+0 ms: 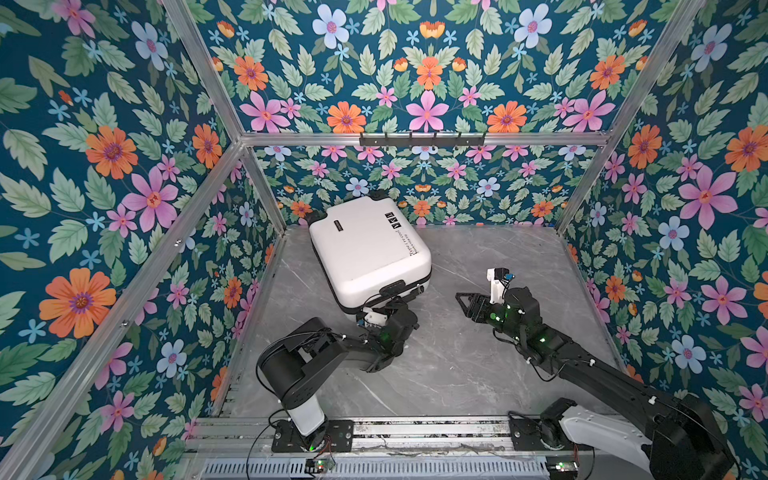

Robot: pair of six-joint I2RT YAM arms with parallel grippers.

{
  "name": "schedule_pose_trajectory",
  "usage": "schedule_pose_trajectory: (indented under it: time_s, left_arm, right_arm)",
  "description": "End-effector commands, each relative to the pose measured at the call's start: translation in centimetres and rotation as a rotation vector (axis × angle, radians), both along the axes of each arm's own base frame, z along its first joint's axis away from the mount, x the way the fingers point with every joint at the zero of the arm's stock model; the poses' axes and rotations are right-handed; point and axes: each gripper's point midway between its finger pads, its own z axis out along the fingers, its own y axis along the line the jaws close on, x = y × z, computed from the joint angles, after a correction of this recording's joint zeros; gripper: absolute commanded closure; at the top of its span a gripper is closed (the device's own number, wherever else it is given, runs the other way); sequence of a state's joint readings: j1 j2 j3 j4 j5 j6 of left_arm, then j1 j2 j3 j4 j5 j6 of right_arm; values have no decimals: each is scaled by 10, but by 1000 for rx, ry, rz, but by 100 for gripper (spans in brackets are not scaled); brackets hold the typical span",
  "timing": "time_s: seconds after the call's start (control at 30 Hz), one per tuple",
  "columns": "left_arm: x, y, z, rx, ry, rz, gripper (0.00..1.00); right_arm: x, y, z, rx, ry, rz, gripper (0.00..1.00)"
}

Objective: Pack the luggage

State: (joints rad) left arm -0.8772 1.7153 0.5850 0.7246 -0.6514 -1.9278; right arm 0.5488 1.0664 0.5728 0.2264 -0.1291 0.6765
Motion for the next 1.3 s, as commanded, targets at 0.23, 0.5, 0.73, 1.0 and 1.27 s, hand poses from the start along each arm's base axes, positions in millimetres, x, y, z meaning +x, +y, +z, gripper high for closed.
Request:
schedule_pose_trajectory:
  time_s: [0.23, 0.5, 0.73, 1.0, 1.27]
  left_arm:
    - [1, 3, -7, -44, 39, -53, 100]
    - [-13, -5, 8, 3, 64, -142, 100]
    - [-29, -9, 15, 22, 85, -196, 100]
    - [-31, -12, 32, 11, 65, -215, 100]
    - [-28, -24, 47, 15, 43, -261, 100]
  right_arm:
    - [-12, 34, -1, -24, -60, 147, 42]
    - [4, 76, -20, -135, -120, 223, 47]
    - [20, 92, -43, -177, -134, 246, 53]
    - [34, 104, -52, -175, -122, 243, 62]
    - [37, 110, -57, -169, -111, 239, 65]
